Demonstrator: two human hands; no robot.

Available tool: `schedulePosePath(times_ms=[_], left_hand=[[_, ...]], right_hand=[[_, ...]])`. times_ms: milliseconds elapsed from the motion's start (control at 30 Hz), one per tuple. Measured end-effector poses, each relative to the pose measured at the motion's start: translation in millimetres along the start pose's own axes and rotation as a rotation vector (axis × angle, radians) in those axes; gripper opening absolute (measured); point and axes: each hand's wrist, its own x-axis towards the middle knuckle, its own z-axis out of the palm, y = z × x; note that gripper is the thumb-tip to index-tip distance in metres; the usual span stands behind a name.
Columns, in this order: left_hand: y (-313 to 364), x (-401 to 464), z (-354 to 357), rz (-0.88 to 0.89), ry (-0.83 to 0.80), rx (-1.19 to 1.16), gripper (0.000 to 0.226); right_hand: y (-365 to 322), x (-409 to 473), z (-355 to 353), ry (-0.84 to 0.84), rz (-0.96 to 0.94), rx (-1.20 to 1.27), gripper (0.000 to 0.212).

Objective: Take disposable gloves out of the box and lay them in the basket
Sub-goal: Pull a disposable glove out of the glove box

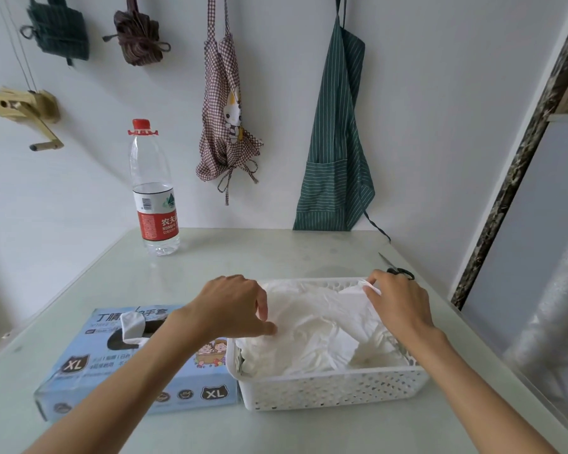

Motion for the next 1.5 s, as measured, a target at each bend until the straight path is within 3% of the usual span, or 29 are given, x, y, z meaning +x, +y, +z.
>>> schedulePosePath(times_ms=[67,233,367,433,500,567,667,800,933,1067,1167,1267,1333,1500], left_hand=[[-1,-2,-4,0.015,0.01,-0.045,0.02],[-9,-3,-9,-0.018,0.089,-0.002,0.021],[-15,0,-6,-0.067,0.301,0.014,0.027],[-15,2,-2,-0.033,0.37,-0.016,0.032],[-13,3,3,0.065,0.288,-0.047,0.036],[-9,2,10,0.13,0.113,-0.03,0.042],[-7,1,20,0.13,-0.039,0.016,0.055],[-9,0,21,0.122,-0.03,0.015,0.061],[-9,1,20,0.116,-0.013,-0.006,0.065],[-10,0,20,0.092,-0.053,-0.021,0.065],[-11,-4,17,0.094,-0.032,-0.079,0.056],[-6,-9,7,0.112,0.01,-0.245,0.051],[-4,-7,1,0.128,-0.054,-0.199,0.055],[15,0,8,0.08,-0.307,0.04,0.088]], right_hand=[[0,1,1,-0.011,-0.057,-0.087,0.025],[0,-2,-5,-0.068,-0.134,-0.176,0.033],[4,-11,-33,0.024,-0.126,0.071,0.029],[5,-16,-50,-0.094,-0.191,0.3,0.019],[-1,-23,-66,-0.353,-0.302,0.493,0.026],[-11,-27,-72,-0.57,-0.415,0.473,0.029],[-27,-31,-66,-0.703,-0.497,0.37,0.029],[-35,-28,-62,-0.681,-0.517,0.272,0.01],[-34,-24,-60,-0.646,-0.445,0.523,0.004],[-43,-25,-47,-0.629,-0.391,0.705,0.009],[-45,-28,-42,-0.684,-0.379,0.789,0.027],[-25,-19,-46,-0.558,-0.239,0.987,0.029],[-10,-11,-46,-0.525,-0.2,0.929,0.032],[5,-5,-26,-0.855,-0.262,0.44,0.078]])
